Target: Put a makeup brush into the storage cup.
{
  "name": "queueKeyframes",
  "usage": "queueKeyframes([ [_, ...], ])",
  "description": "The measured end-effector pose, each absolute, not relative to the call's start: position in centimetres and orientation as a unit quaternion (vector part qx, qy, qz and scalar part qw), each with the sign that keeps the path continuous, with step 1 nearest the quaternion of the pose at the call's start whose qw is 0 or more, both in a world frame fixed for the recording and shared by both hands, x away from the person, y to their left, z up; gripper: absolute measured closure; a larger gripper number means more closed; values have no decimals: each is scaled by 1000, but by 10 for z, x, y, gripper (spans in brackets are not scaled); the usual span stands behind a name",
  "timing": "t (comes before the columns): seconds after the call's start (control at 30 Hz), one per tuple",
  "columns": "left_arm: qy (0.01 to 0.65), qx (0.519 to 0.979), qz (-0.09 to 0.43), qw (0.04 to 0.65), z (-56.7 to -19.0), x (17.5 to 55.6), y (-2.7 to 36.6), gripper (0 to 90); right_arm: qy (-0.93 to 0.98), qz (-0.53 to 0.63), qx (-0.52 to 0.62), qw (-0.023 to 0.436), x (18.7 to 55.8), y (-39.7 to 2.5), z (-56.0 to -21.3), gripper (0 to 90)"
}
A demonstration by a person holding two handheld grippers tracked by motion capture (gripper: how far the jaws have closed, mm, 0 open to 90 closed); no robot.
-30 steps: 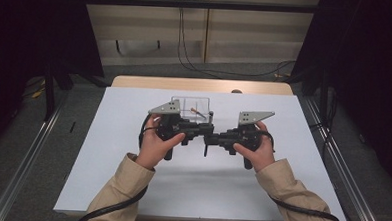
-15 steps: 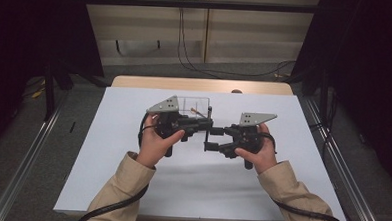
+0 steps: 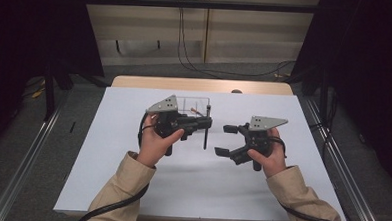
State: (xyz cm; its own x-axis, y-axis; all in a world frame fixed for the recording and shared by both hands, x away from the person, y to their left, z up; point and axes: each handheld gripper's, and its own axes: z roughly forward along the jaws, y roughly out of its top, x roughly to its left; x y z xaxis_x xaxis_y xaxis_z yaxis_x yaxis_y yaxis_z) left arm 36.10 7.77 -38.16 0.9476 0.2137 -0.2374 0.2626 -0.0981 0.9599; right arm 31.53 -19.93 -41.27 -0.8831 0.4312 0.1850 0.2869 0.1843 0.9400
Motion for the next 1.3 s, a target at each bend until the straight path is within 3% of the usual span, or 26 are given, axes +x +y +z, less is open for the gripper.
queueKeyframes([
  [1.3, 166, 735, -5, 657, -380, 363, 80, 840, 764, 577, 268, 105, 288, -258, -421, 64],
])
